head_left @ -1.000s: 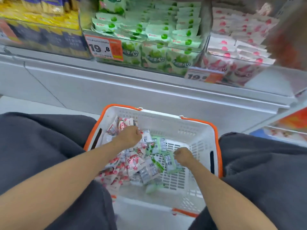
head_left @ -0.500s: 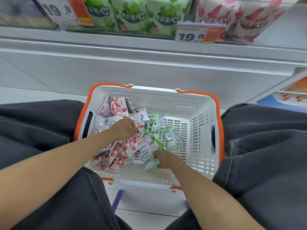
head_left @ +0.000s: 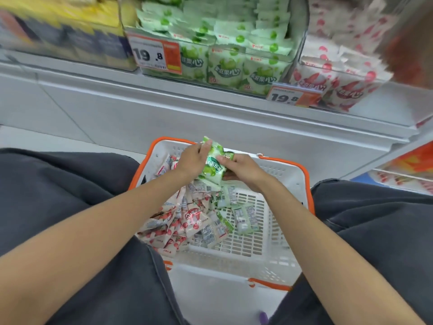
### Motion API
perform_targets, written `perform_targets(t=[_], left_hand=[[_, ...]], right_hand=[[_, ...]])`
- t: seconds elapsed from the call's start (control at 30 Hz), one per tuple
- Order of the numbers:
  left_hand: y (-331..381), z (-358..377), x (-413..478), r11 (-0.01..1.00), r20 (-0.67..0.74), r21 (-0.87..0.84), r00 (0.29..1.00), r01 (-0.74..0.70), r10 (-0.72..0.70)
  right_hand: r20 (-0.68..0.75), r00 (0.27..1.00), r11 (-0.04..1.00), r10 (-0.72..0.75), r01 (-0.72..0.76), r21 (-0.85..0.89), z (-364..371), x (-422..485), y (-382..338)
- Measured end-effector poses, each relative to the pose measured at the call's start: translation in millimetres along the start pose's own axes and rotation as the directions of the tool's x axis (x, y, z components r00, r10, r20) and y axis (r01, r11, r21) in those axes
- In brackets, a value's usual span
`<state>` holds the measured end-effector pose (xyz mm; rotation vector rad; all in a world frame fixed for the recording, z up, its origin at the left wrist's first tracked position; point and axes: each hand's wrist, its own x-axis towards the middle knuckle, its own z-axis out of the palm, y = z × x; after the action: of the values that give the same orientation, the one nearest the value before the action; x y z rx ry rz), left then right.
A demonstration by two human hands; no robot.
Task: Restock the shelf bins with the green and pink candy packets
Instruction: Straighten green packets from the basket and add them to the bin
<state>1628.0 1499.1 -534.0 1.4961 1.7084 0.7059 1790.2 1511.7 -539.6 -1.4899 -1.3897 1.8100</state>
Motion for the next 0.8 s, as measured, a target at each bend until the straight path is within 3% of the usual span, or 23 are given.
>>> perform_targets(t=[0.1,0.2,0.3,0.37,0.4,0.47,0.53,0.6,0.63,0.73,0.8], left_hand=[[11,-14,7,0.996,-0.1,0.008,0.991,-0.088,0.088],[17,-20,11,0.994,-0.18,-0.064,0.981,-0.088,0.076],[25,-21,11,0.979,-0.223,-0.203,0.974,-0.025,-0.022],[28,-23,17,0.95,-0.163,-0.301,0.978,0.079,-0.133],[29,-26,19,0.932,-0.116,-0.346,0.981,0.105,-0.153],[34,-36,17,0.925,-0.063,-0.378,0.995,0.042,-0.071],[39,-44,14,0.935,0.015,-0.352,0.998,-0.052,0.062],[43,-48,10,0.937,0.057,-0.335,0.99,-0.099,0.125],[44,-49,11,0.929,0.027,-0.359,0.994,-0.092,0.108],[42,-51,18,0.843,-0.027,-0.534,0.995,0.065,-0.094],[46,-53,20,0.771,0.006,-0.625,0.989,0.121,-0.15]], right_hand=[[-0.041,0.998,0.998,-0.052,0.052,0.018,5,-8,-22],[-0.06,0.994,0.995,-0.092,0.095,0.037,9,-14,-36],[0.003,0.996,0.988,-0.091,0.09,0.123,9,-22,-45],[-0.013,0.996,0.988,-0.092,0.092,0.125,7,-26,-49],[-0.07,0.992,0.993,-0.108,0.111,0.045,3,-26,-51],[-0.171,0.966,0.95,-0.195,0.143,-0.277,-6,-23,-58],[-0.096,0.965,0.792,-0.244,0.141,-0.594,-15,-22,-71],[-0.026,0.962,0.673,-0.273,0.172,-0.719,-19,-24,-85],[-0.044,0.945,0.669,-0.323,0.196,-0.717,-19,-25,-92],[-0.237,0.866,0.851,-0.441,0.318,-0.419,-16,-28,-111],[-0.291,0.825,0.853,-0.484,0.37,-0.369,-13,-26,-118]])
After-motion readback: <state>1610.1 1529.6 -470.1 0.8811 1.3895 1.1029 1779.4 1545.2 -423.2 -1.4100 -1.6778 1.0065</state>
